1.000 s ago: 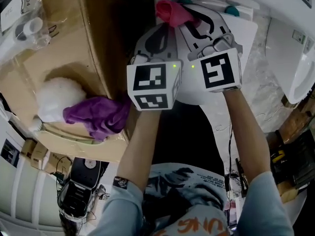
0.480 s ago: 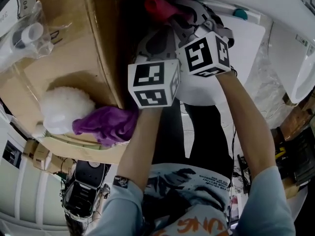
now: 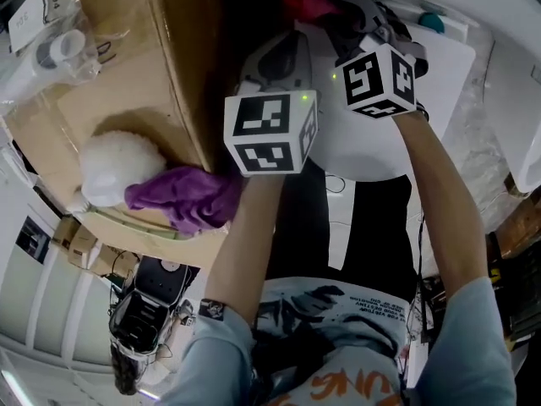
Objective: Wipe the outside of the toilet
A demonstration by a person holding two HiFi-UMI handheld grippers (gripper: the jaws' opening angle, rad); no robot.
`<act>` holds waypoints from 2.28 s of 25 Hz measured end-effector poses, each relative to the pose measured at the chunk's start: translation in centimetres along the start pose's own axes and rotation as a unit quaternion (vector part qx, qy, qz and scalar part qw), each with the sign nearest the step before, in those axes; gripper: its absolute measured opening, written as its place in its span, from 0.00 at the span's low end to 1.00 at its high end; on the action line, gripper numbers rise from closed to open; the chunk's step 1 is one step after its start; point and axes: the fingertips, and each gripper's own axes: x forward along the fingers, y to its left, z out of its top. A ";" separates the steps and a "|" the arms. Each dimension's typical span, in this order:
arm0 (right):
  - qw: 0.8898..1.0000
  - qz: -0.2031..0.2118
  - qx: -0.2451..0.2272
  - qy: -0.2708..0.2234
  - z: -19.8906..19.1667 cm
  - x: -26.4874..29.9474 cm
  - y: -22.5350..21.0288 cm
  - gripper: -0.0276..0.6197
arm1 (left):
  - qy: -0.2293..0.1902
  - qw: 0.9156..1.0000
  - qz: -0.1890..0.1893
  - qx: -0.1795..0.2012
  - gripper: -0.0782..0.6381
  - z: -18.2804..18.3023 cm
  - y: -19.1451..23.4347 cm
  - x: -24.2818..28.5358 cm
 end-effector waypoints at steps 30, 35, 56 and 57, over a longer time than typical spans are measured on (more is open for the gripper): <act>0.991 -0.103 0.030 0.081 -16.7 -13.5 -10.9 0.13 | 0.026 0.997 -0.037 0.064 0.14 -2.2 -15.4 4.2; 0.984 -0.123 0.092 0.091 -20.1 -16.0 -13.1 0.13 | 0.022 0.997 -0.042 0.067 0.14 -1.9 -17.7 5.0; 0.854 -0.145 0.487 -0.109 -20.4 -29.4 -12.1 0.14 | -0.063 0.996 -0.031 0.046 0.14 0.8 -22.8 -0.9; 0.851 -0.153 0.488 -0.118 -19.1 -30.0 -11.8 0.14 | -0.074 0.995 -0.035 0.052 0.14 1.3 -22.6 -1.8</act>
